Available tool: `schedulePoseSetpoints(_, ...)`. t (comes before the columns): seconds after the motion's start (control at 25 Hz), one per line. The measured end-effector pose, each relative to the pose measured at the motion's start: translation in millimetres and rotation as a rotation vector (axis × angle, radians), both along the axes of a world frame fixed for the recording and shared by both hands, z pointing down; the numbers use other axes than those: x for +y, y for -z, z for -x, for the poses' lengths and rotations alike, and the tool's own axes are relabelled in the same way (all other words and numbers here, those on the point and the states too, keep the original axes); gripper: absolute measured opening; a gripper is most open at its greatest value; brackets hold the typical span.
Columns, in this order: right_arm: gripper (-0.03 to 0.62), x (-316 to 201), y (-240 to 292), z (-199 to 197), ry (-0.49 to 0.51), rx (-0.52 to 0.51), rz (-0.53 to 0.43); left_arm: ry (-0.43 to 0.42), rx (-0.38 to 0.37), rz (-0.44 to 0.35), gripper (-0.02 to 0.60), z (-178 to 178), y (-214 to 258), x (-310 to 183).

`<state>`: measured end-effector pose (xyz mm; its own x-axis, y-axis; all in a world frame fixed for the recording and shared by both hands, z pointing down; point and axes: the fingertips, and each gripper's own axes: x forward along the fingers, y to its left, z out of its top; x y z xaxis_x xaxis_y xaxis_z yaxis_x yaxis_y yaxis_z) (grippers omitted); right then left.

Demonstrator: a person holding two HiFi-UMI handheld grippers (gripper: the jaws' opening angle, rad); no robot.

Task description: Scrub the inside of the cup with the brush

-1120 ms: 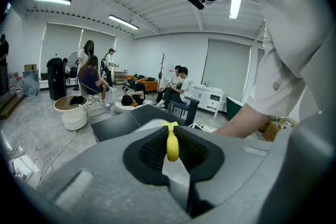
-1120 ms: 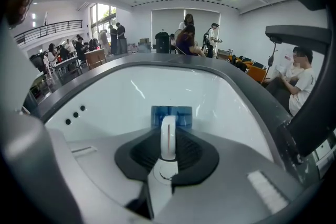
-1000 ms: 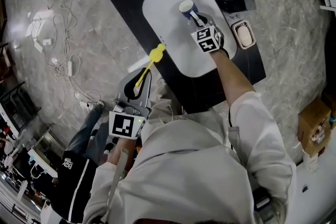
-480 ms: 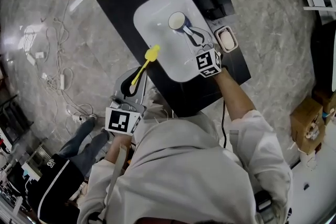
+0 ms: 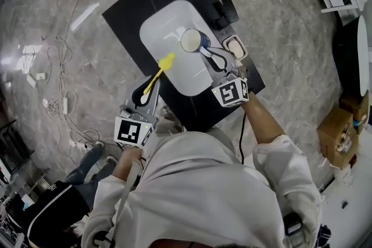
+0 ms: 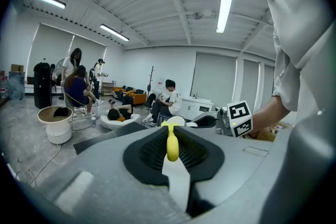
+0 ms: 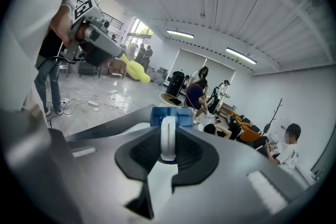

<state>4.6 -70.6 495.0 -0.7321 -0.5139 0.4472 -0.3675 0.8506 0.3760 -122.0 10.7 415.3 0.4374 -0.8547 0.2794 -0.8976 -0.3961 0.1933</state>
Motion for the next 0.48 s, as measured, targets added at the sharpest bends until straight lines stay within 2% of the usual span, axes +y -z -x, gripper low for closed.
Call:
schedulePoseSetpoints(0.24, 0.054, 20.9, 43.1, -9.8, 0.047, 0.038, -0.114, -0.031, 0.004, -0.029, 0.037, -7.6, 10.7, 1.6)
schedulePoseSetpoints(0.48, 0.054, 34.8, 64.8, -27.4, 0.082, 0.108, -0.222, -0.075, 0.015, -0.054, 0.037, -20.4, 28.3, 2.8)
